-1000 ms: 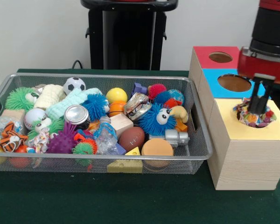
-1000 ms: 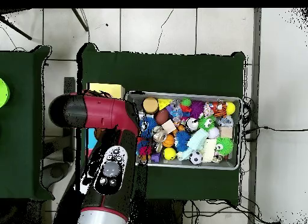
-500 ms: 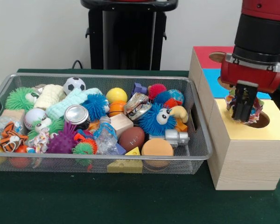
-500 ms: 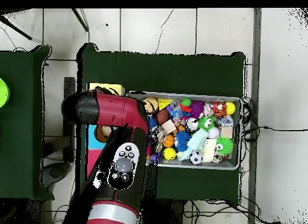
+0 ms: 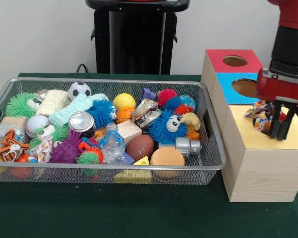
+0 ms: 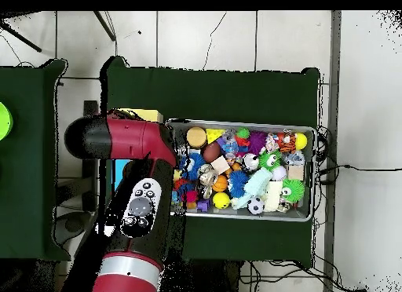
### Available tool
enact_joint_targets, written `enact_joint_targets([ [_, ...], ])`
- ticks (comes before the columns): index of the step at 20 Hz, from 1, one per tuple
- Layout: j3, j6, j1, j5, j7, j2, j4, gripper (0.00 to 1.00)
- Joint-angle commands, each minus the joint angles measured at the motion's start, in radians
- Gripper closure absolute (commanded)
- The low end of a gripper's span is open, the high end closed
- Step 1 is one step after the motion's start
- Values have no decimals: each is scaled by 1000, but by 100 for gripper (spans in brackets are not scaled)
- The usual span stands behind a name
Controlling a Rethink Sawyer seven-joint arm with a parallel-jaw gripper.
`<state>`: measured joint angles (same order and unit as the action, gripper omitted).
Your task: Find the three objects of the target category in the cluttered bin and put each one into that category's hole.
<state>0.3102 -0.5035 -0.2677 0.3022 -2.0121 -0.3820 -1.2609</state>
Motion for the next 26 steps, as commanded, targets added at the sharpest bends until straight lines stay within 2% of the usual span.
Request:
enact_joint_targets([
  [1,-67,-120,5,-3,-151,59,18,100],
  [9,-111,-80,45,-6,-98,46,-14,100],
  [12,-121,-93,57,-6,-83,13,-41,100],
  [14,-106,-137,55,-11,-74,-49,-68,100],
  [16,-65,-271,40,-20,-71,-133,-63,100],
  [18,-37,-390,31,-25,-84,-178,-35,100],
  [19,-30,-418,28,-25,-95,-187,-27,100],
  [26,-21,-419,9,-29,-160,-174,-10,100],
])
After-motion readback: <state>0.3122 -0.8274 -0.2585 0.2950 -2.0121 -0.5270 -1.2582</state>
